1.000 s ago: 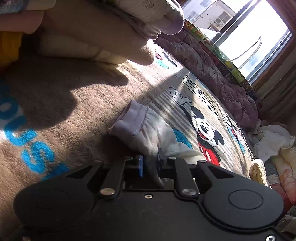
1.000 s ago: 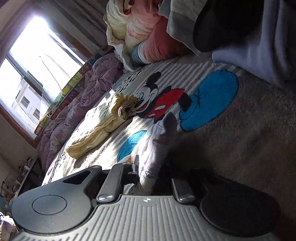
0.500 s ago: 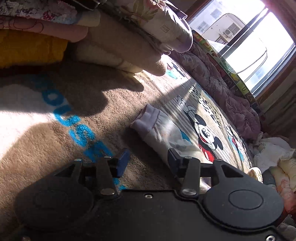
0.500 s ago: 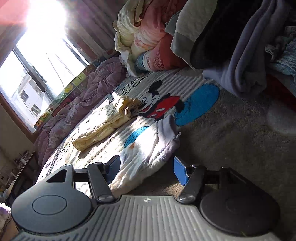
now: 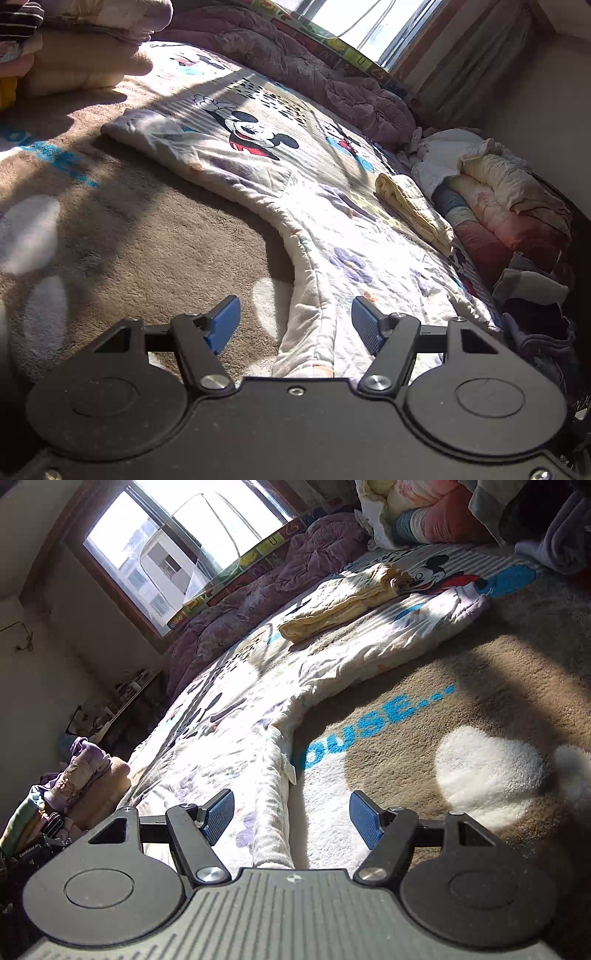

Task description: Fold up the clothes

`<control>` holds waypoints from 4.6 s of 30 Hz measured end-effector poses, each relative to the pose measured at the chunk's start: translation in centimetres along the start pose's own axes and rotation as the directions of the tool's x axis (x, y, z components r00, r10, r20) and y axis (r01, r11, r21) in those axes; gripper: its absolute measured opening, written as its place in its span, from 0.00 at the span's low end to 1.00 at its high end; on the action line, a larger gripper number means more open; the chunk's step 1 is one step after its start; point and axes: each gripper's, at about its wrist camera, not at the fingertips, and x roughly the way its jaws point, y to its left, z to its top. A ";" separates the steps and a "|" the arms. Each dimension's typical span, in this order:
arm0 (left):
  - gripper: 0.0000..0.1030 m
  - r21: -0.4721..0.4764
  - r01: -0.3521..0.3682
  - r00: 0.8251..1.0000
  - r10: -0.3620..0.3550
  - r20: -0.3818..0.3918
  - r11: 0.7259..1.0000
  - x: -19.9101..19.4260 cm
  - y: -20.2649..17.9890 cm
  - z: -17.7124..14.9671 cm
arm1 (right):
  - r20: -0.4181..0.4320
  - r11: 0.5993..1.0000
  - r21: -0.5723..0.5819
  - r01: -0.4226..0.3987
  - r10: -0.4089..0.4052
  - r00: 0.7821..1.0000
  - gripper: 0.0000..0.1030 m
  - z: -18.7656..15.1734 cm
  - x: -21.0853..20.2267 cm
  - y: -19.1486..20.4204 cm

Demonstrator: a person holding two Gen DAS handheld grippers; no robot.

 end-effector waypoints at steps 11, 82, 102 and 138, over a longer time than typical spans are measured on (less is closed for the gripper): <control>0.40 0.980 -0.065 0.997 0.044 0.058 0.188 0.2 -9.5 -12.6 | 0.015 0.843 -0.538 -0.017 0.030 0.999 0.53 -4.7 -2.9 7.9; 0.03 0.982 -0.185 0.983 -0.019 0.185 -0.043 3.7 -9.5 -16.5 | -0.115 0.833 -0.507 -0.219 0.186 0.976 0.07 -4.9 1.7 11.9; 0.02 0.992 0.076 0.997 0.000 -0.077 0.103 2.4 -8.5 -14.9 | -0.161 0.385 -0.911 -0.150 0.003 0.987 0.08 -12.4 2.4 16.3; 0.15 -0.620 0.122 0.967 -0.233 -0.100 0.775 0.2 10.4 -5.8 | -0.101 0.312 -0.942 -0.121 0.082 0.992 0.36 -14.5 -2.6 16.0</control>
